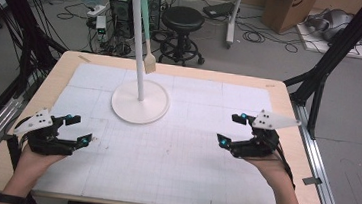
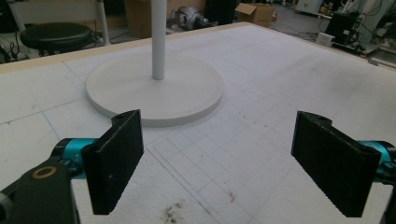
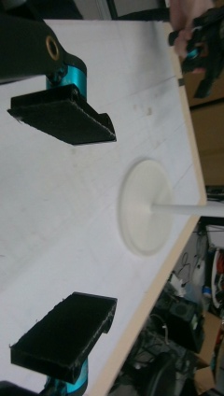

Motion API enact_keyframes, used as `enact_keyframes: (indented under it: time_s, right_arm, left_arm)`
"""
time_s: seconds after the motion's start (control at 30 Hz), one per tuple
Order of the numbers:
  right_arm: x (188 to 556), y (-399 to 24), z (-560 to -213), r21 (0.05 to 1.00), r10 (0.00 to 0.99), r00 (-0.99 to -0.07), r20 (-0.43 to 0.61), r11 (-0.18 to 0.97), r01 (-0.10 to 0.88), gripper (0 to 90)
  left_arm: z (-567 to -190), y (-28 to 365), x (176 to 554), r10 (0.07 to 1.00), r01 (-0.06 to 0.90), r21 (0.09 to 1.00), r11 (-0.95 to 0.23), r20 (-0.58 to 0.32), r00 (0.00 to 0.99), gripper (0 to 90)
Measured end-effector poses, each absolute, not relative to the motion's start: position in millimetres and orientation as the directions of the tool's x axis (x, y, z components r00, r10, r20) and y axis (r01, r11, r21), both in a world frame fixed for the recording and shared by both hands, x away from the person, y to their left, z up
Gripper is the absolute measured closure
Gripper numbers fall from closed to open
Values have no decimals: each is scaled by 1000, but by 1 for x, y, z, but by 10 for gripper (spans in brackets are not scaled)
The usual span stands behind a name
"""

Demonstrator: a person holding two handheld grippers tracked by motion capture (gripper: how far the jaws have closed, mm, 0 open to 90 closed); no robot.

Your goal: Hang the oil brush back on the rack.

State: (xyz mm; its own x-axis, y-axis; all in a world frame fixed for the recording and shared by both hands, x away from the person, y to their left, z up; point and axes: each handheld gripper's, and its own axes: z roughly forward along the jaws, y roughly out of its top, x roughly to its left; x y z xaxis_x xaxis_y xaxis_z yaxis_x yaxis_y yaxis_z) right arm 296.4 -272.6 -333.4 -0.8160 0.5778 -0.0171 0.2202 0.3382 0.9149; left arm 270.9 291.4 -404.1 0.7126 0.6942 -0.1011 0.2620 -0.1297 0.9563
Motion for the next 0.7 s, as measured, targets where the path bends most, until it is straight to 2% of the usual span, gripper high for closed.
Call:
enact_keyframes:
  time_s: [0.37, 0.7]
  right_arm:
    - [274, -305, -400, 898, 646, -761, 67, 293, 328, 158]
    - [269, -322, -434, 877, 711, -702, 39, 312, 364, 158]
  left_arm:
    - [-409, 293, 266, 695, 250, 960, -128, -93, 713, 173]
    - [-417, 292, 263, 716, 229, 958, -172, -38, 697, 174]
